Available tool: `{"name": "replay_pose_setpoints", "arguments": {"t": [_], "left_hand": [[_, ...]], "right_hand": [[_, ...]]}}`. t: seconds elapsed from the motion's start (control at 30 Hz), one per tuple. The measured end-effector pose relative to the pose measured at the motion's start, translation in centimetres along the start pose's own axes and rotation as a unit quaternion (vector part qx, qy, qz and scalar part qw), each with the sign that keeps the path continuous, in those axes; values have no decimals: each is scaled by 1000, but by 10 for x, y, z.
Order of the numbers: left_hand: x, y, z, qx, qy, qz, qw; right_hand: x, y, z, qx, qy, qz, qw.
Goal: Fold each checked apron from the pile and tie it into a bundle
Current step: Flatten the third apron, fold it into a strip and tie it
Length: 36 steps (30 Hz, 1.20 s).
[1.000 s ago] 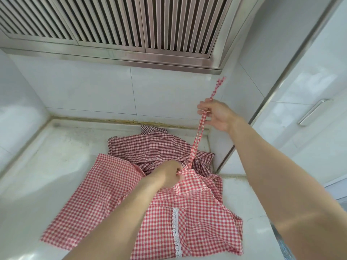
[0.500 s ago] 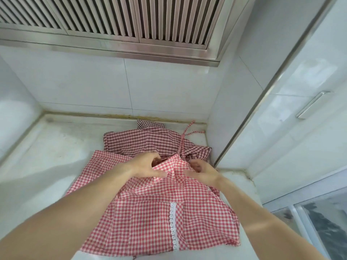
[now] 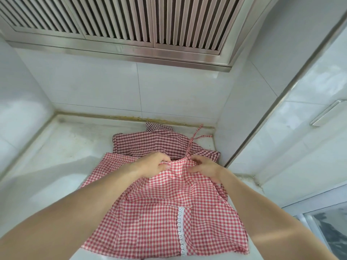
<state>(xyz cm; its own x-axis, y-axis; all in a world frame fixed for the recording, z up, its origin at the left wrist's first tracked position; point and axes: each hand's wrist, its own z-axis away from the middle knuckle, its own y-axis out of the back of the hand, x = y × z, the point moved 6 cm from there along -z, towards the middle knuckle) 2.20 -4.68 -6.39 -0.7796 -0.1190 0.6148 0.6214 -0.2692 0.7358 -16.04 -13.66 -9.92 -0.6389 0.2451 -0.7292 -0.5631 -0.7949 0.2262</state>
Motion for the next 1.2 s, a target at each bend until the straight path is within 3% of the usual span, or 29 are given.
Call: {"name": "replay_pose_setpoints", "arguments": {"t": [0.1,0.3,0.47,0.6,0.93,1.13,1.2], "left_hand": [[1,2,2,-9,2,-2,1000],[-13,11,2,2,15,-5,1000],[-18,13,2,3,34,14,999],[-21,11,0,1,46,15,999],[-14,14,-5,7,42,3,999],[-14,13,-6,7,41,-7,999],[-14,14,-4,17,44,-14,999]], "right_hand": [[-4,-2,-3,-15,34,-44,998],[-22,7,-3,-18,114,-21,993],[-29,17,6,-75,102,86,988],[-22,23,7,-72,94,205,972],[-21,37,24,131,205,4,970],[-16,28,19,85,124,11,989],[-18,25,21,73,121,73,987]]}}
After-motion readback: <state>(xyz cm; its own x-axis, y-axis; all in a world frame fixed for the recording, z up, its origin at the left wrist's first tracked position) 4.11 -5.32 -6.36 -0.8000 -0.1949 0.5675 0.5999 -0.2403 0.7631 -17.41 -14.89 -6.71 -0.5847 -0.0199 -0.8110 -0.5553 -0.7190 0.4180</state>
